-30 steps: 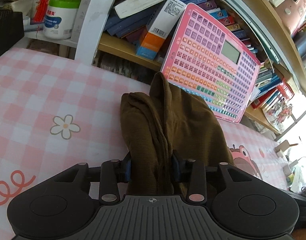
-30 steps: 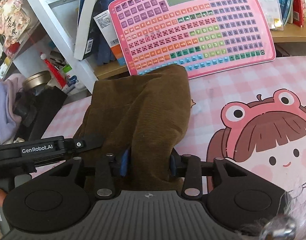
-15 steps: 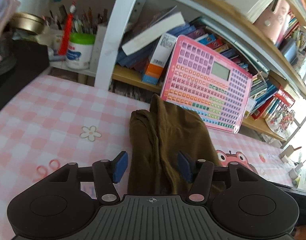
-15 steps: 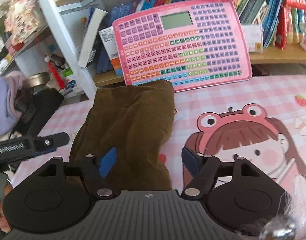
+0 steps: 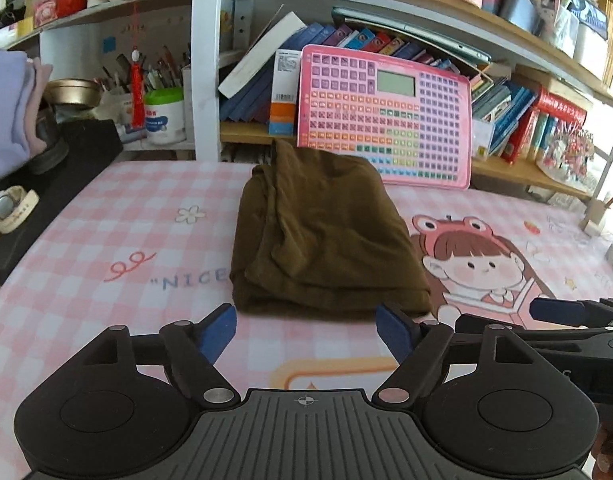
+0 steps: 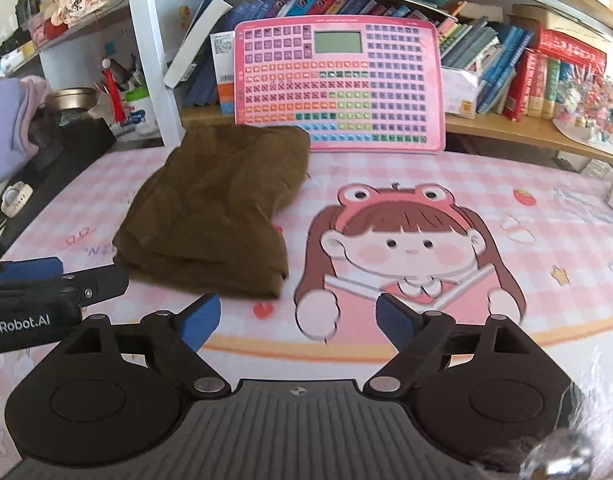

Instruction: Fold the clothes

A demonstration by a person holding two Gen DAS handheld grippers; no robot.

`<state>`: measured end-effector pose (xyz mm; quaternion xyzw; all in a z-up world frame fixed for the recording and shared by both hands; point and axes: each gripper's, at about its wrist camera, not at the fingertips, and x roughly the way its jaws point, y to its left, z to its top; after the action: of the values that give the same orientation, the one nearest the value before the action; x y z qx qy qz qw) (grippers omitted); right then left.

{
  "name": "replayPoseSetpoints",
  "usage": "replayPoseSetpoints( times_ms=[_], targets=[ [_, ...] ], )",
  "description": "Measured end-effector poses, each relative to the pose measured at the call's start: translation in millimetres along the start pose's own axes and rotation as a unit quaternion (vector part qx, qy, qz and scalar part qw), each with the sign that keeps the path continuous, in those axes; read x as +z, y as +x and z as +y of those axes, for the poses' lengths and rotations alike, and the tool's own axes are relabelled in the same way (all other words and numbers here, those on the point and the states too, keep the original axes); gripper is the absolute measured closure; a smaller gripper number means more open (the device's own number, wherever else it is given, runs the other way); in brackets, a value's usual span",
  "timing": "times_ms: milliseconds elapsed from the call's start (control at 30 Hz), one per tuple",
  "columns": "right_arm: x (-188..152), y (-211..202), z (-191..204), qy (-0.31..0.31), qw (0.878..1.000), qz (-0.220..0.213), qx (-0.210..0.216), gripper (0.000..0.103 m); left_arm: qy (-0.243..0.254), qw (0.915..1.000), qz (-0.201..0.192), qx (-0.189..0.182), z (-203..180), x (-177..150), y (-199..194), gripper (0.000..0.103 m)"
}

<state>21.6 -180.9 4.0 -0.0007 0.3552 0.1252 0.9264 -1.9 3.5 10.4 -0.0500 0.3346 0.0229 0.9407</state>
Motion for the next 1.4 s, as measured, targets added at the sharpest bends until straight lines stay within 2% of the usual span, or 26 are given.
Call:
replayPoseSetpoints(
  times_ms=[600, 1400],
  targets=[
    [-10, -20, -12, -0.003, 1.000, -0.012, -0.001, 0.016, 0.014, 0.9988, -0.001, 0.046, -21, -12, -14, 0.012],
    [-11, -20, -15, -0.002, 1.000, -0.008, -0.003, 0.015, 0.015, 0.9987, 0.006, 0.049, -23, -13, -12, 0.011]
  ],
)
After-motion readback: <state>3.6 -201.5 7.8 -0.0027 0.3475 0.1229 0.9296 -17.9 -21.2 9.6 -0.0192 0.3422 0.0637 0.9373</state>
